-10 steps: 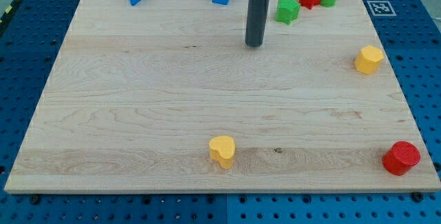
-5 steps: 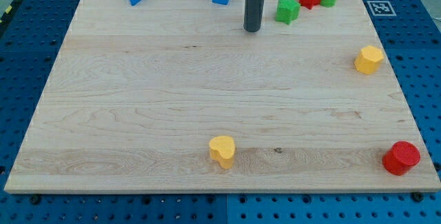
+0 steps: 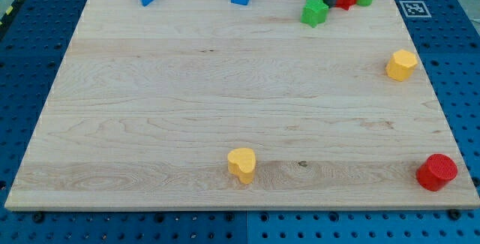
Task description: Place the green star at the left bottom of the board
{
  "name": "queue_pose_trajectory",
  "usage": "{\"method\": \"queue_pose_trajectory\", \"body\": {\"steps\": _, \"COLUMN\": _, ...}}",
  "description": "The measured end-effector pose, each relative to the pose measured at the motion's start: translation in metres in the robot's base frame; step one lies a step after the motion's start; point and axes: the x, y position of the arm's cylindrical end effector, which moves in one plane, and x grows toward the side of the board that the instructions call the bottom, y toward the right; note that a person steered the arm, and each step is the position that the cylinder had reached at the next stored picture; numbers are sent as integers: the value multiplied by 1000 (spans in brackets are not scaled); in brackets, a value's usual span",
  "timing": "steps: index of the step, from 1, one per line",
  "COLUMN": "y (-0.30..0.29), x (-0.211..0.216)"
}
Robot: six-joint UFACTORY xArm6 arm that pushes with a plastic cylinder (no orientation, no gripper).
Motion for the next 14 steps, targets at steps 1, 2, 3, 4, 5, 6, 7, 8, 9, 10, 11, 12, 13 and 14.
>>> {"method": "queue_pose_trajectory", "body": {"steps": 1, "y": -23, "x": 20}}
{"method": "queue_pose_trajectory", "body": {"steps": 2, "y": -45, "x": 48}}
{"method": "queue_pose_trajectory", "body": {"steps": 3, "y": -72, "x": 76}}
{"method": "queue_pose_trajectory", "body": {"steps": 4, "y": -112, "x": 96}}
{"method": "queue_pose_trajectory", "body": {"steps": 5, "y": -153, "x": 116}}
{"method": "queue_pose_trajectory", "body": {"steps": 6, "y": -186, "x": 146}}
{"method": "queue_pose_trajectory", "body": {"steps": 7, "y": -220, "x": 170}}
{"method": "queue_pose_trajectory", "body": {"steps": 8, "y": -255, "x": 177}}
{"method": "queue_pose_trajectory", "body": {"steps": 9, "y": -285, "x": 178}}
{"method": "queue_pose_trajectory", "body": {"steps": 10, "y": -297, "x": 205}}
{"method": "queue_pose_trajectory", "body": {"steps": 11, "y": -298, "x": 240}}
{"method": "queue_pose_trajectory", "body": {"steps": 12, "y": -298, "x": 270}}
{"method": "queue_pose_trajectory", "body": {"steps": 13, "y": -298, "x": 287}}
{"method": "queue_pose_trajectory", "body": {"steps": 14, "y": -298, "x": 300}}
